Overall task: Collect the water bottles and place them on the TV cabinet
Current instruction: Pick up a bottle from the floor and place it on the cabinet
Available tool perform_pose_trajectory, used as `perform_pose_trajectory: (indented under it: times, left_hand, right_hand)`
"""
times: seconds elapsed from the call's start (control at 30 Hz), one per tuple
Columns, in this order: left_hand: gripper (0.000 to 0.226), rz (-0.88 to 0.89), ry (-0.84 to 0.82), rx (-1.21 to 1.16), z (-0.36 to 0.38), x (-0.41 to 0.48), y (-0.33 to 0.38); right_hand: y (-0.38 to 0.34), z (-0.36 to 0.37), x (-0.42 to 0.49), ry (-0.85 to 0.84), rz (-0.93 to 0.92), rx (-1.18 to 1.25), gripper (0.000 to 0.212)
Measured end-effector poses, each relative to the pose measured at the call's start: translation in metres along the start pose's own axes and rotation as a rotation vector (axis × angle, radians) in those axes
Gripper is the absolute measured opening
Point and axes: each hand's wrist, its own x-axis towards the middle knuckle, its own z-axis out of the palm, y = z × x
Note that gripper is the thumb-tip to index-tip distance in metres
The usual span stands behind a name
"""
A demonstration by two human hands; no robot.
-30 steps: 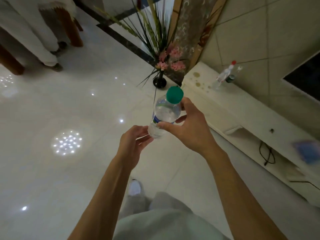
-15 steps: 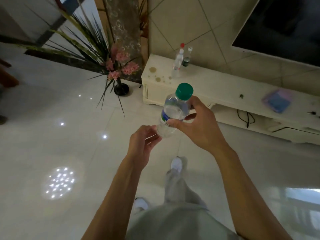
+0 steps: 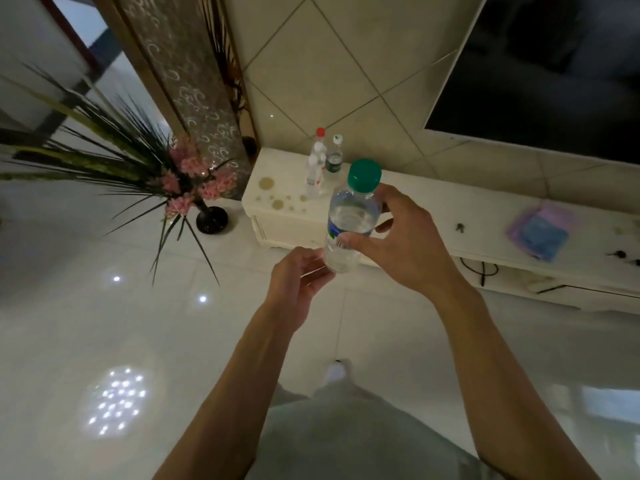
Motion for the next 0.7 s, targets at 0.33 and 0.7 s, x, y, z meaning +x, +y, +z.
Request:
perform_pose_trajectory:
  times: [0.33,0.7]
  left_hand:
    - [0.011,-0.12,0.041,-0.008,0.055,0.086,0.038]
    - [0.01,-0.237,-0.051,0.028,0.098,0.245,0.121]
  right_hand:
    - [0.035,-0.015,0.095,-0.031,0.095,-0.032,0.065]
    - [0.048,-0.006,0.253,0.028,0.274,-0.141,0.076]
